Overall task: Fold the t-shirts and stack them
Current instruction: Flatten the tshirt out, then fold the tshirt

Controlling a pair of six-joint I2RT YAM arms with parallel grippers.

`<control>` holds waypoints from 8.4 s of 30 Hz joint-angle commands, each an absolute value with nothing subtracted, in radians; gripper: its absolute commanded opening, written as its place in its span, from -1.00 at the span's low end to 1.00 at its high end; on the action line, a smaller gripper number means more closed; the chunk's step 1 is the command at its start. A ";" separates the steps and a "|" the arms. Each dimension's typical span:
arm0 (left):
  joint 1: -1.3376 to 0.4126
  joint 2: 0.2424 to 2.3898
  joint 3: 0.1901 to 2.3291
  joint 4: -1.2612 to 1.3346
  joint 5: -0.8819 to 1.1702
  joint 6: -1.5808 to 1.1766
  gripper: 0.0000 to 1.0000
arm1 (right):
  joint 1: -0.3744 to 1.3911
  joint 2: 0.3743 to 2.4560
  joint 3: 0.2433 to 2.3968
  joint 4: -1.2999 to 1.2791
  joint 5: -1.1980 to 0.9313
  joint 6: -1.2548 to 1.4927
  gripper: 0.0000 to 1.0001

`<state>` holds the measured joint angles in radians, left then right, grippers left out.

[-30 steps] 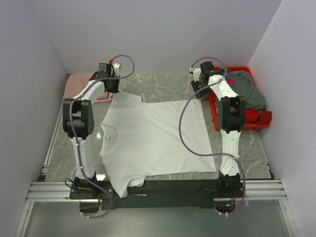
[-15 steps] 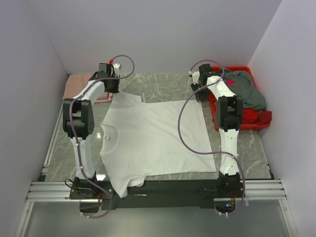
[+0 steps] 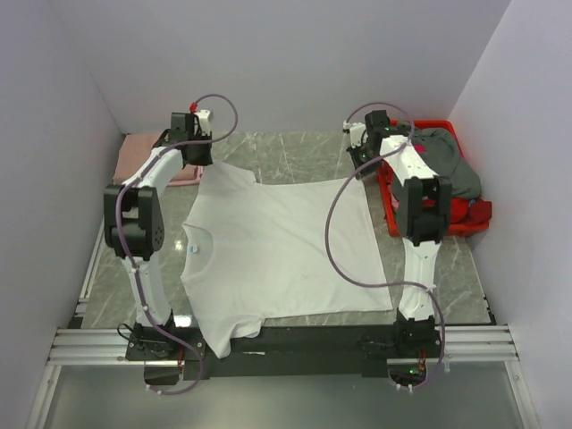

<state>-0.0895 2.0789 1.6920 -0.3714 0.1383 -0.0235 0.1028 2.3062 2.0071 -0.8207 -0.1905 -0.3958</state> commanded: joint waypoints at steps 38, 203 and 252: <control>-0.072 0.772 1.597 0.058 0.195 -0.319 -0.99 | 0.218 1.088 2.212 -0.773 -0.153 -0.462 -1.00; -0.020 1.388 0.971 0.092 0.319 -0.057 -0.99 | 0.141 2.037 1.333 0.422 -0.222 -0.784 -1.00; -0.143 1.374 0.914 -0.054 0.112 -0.063 -0.99 | 0.106 1.945 1.233 0.327 -0.216 -0.798 0.22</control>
